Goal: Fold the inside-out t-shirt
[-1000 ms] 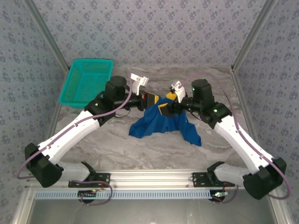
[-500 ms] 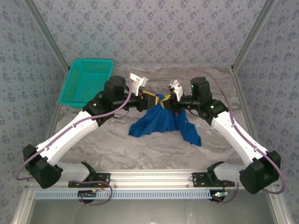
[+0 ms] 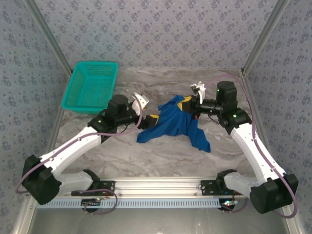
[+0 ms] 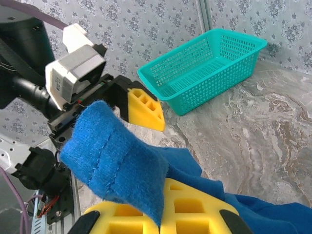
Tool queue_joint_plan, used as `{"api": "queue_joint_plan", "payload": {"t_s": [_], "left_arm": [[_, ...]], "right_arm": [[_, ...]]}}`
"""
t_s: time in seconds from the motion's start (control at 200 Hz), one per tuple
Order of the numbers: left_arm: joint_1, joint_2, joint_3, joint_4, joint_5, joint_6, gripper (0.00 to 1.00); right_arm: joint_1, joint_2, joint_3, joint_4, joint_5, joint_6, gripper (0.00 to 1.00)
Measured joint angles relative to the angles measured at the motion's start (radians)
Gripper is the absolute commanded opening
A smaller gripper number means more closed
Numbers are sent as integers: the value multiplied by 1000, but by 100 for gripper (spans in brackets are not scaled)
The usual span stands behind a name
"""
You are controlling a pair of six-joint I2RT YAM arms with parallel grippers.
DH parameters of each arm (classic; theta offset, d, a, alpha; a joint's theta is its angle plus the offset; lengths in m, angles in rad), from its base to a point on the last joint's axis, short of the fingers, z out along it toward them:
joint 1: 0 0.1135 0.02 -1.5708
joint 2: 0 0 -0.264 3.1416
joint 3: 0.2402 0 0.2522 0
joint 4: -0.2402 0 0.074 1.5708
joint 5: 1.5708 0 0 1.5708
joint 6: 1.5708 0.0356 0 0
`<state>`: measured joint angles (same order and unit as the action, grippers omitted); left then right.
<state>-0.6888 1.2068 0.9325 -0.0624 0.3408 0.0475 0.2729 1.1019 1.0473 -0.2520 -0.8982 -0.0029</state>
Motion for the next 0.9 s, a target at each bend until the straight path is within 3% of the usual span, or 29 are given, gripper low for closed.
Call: {"api": "queue_joint_plan", "payload": {"t_s": [0.16, 0.305, 0.43, 0.69, 0.844, 0.904], "left_arm": [[0, 74, 64, 32, 112, 66, 81], [0, 118, 131, 64, 185, 76, 78], [0, 154, 188, 64, 220, 80, 65], [0, 219, 262, 40, 270, 72, 29], [1, 219, 272, -2, 292, 91, 1], [5, 216, 283, -36, 298, 89, 0]], "right_arm": [[-3, 0, 6, -22, -12, 0, 0], [-3, 0, 6, -35, -16, -1, 0], [-3, 0, 6, -51, -16, -5, 0], [-3, -3, 6, -75, -19, -21, 0], [-2, -6, 8, -78, 1, -23, 0], [11, -6, 23, -107, 70, -27, 0]]}}
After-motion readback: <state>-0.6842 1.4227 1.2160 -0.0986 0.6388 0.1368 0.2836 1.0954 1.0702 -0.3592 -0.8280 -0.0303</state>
